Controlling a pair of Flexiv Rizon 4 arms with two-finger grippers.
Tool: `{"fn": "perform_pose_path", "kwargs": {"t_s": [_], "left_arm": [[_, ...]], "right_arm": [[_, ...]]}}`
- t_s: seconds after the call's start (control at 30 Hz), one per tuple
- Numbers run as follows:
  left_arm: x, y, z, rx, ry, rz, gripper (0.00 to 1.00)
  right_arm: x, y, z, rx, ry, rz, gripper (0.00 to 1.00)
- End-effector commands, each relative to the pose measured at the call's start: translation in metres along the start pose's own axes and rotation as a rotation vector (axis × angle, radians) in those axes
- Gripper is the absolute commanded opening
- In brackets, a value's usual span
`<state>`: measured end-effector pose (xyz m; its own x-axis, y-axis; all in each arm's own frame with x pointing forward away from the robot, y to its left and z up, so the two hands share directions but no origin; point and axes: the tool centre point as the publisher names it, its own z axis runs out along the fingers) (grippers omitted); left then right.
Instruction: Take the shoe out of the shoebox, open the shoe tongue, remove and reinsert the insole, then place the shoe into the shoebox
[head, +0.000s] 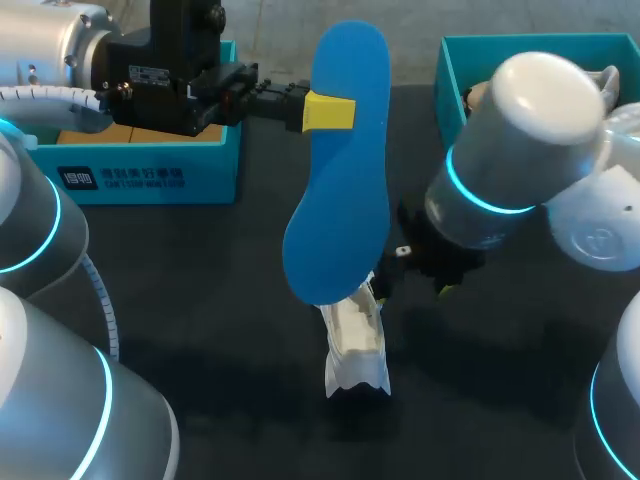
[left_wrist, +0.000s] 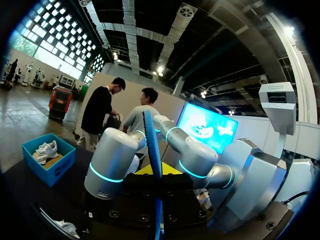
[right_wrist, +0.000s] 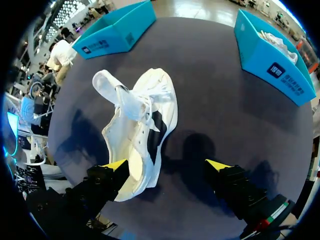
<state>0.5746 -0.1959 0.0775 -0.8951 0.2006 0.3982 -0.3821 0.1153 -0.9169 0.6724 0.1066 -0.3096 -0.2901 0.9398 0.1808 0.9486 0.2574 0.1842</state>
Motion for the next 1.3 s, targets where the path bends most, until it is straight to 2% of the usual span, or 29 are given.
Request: {"fn": "perform_pose_path", "kwargs": {"t_s": [0.03, 0.17, 0.2, 0.3, 0.33, 0.43, 0.73, 1.0, 1.3], "left_arm": [[0.0, 0.0, 0.001, -0.002, -0.001, 0.0, 0.0], [0.0, 0.0, 0.001, -0.002, -0.001, 0.0, 0.0], [0.0, 0.0, 0.001, -0.002, -0.001, 0.0, 0.0], [0.0, 0.0, 0.001, -0.002, -0.001, 0.0, 0.0], [0.0, 0.0, 0.001, -0.002, -0.001, 0.0, 0.0], [0.0, 0.0, 0.001, -0.002, -0.001, 0.0, 0.0], [0.0, 0.0, 0.001, -0.002, -0.001, 0.0, 0.0], [0.0, 0.0, 0.001, -0.002, -0.001, 0.0, 0.0], [0.0, 0.0, 0.001, -0.002, -0.001, 0.0, 0.0]], "right_arm": [[-0.008, -0.006, -0.003, -0.01, 0.067, 0.0, 1.0], [-0.008, -0.006, -0.003, -0.01, 0.067, 0.0, 1.0], [-0.01, -0.005, -0.002, 0.012, 0.084, 0.018, 1.0], [-0.015, -0.002, -0.006, -0.02, 0.19, 0.072, 1.0], [-0.016, -0.003, -0.008, -0.012, 0.245, 0.094, 1.0], [-0.02, -0.006, -0.014, 0.001, 0.315, 0.126, 1.0], [-0.019, -0.012, -0.041, -0.107, 0.487, 0.128, 1.0], [-0.023, -0.008, -0.052, -0.099, 0.571, 0.172, 1.0], [-0.024, 0.001, -0.078, -0.117, 0.652, 0.197, 1.0]]}}
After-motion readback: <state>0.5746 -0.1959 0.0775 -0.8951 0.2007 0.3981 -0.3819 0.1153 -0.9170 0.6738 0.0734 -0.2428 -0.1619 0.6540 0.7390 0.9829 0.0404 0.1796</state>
